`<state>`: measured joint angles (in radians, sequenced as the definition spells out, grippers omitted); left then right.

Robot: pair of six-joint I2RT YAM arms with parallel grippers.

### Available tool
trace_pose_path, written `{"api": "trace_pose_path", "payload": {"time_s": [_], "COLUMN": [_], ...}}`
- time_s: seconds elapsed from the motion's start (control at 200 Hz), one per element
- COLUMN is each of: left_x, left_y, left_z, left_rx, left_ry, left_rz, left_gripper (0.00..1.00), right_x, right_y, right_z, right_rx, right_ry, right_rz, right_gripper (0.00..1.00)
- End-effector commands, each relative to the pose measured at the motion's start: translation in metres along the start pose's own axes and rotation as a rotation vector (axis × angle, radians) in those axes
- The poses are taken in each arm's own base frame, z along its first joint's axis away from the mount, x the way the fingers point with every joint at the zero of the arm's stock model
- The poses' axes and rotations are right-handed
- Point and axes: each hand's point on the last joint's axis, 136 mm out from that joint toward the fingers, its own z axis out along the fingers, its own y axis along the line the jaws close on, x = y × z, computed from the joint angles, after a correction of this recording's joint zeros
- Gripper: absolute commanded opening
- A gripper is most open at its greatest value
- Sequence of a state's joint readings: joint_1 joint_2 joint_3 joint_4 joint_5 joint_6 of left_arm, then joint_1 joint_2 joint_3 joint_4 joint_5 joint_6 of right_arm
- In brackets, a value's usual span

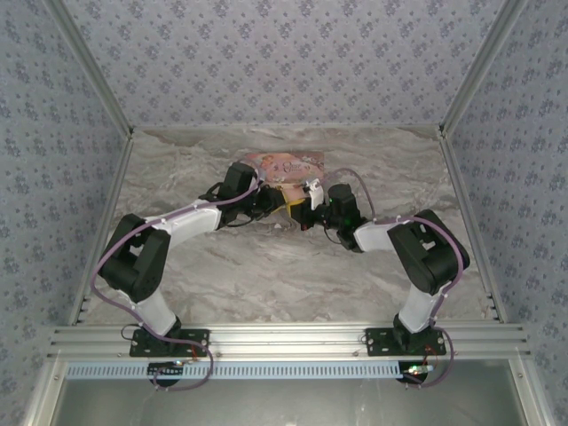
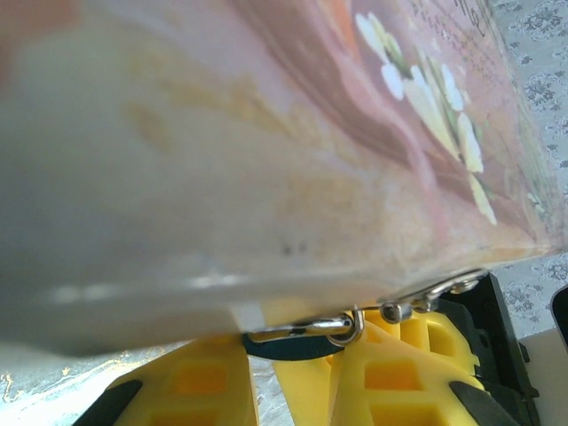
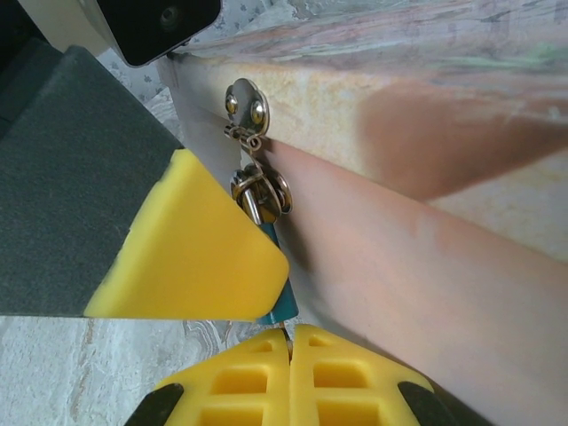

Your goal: Unlock a padlock with a key

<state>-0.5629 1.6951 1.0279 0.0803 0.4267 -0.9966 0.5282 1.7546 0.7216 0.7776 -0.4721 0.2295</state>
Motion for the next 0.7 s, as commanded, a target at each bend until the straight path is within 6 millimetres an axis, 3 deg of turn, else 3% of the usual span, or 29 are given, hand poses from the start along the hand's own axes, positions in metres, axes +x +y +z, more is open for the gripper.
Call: {"api": "trace_pose_path", "payload": {"time_s": [0.0, 0.22, 0.325, 0.48, 0.695], "left_x": [0.021, 0.02, 0.019, 0.016, 0.01], "left_y": [-0.003, 0.005, 0.011, 0.017, 0.024], "left_z": [0.007, 0.011, 0.011, 0.005, -0.016], "left_rx": [0.032, 0.017, 0.003, -0.008, -0.041], "left_ry": [0.085, 0.072, 0.065, 0.045, 0.008], "left_rz": [-0.009, -0.011, -0.015, -0.021, -0.016], "left_gripper": [0.19, 0.29, 0.4, 0.48, 0.57], "right_x": [-0.02, 0.01, 0.022, 0.039, 0.041], "right_y": [0.014, 0.004, 0.002, 0.0, 0.002], "right_z": [0.0, -0.002, -0.001, 0.005, 0.01], "right_rx": [-0.036, 0.017, 0.025, 0.026, 0.016], "right_ry": [-0.106, -0.065, -0.052, -0.031, -0.019], "right_rz": [-0.019, 0.068, 0.115, 0.173, 0.201], "right_gripper": [0.0, 0.0, 0.0, 0.0, 0.0]}}
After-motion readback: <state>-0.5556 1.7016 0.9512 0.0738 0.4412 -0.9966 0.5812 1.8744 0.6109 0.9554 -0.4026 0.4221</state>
